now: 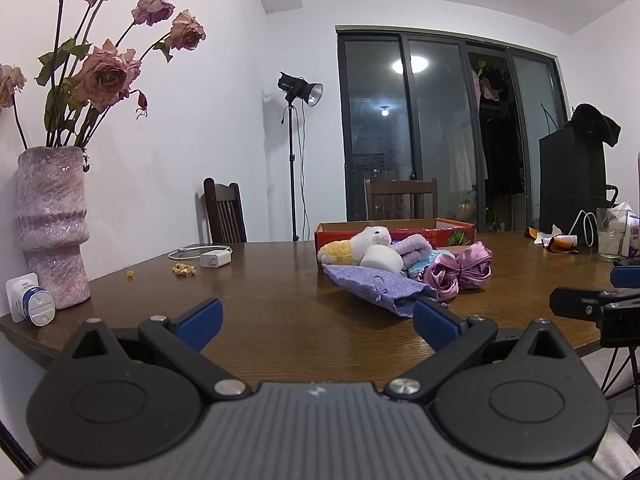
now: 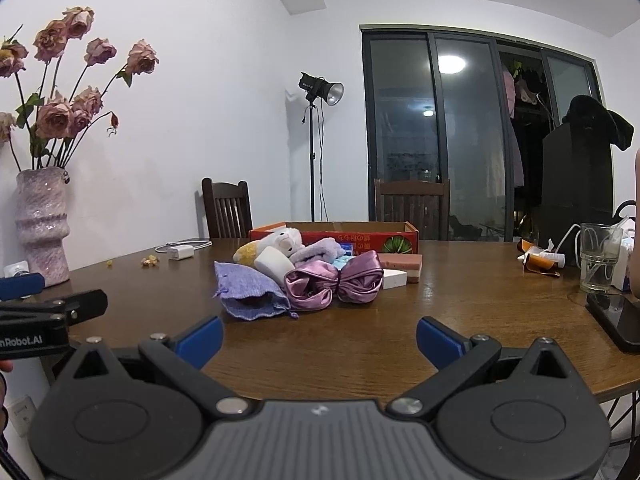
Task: Organize soft objects
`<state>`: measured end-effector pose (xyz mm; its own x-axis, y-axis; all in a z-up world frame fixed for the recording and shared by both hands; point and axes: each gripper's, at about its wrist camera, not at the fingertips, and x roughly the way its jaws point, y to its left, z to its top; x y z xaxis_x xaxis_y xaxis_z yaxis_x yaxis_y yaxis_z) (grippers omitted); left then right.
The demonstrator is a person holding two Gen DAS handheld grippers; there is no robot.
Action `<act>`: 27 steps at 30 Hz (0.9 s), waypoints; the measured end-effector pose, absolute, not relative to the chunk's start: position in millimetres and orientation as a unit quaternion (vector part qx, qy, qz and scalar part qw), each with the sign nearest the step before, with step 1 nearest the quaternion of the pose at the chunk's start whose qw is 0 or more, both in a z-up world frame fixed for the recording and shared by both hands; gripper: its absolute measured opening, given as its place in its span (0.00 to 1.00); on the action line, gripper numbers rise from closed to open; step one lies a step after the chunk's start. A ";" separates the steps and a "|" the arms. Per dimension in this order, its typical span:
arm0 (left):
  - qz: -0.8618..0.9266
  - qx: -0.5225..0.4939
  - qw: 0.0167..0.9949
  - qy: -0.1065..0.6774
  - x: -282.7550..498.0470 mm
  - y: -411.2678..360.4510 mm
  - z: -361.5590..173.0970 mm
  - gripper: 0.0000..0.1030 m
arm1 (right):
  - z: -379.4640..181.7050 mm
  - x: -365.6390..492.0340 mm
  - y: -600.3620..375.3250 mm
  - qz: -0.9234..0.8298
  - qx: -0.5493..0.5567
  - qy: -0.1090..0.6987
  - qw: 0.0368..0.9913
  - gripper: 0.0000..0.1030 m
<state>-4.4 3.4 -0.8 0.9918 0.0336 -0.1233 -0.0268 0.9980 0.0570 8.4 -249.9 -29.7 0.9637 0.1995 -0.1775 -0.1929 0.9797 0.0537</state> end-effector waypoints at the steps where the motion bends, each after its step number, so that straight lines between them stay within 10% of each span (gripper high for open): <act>1: 0.016 0.027 0.998 0.063 -4.3 3.5 -1.0 1.00 | -30.1 8.6 -250.1 0.099 0.019 0.092 0.991 1.00; 27: 0.018 0.029 0.998 0.059 -5.7 3.3 -2.1 1.00 | -30.6 7.5 -248.9 0.104 0.018 0.092 0.990 1.00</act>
<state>-5.7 3.3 -2.1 0.9923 0.0394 -0.1175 -0.0327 0.9977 0.0592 7.5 -248.9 -30.6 0.9616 0.2085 -0.1783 -0.2018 0.9779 0.0551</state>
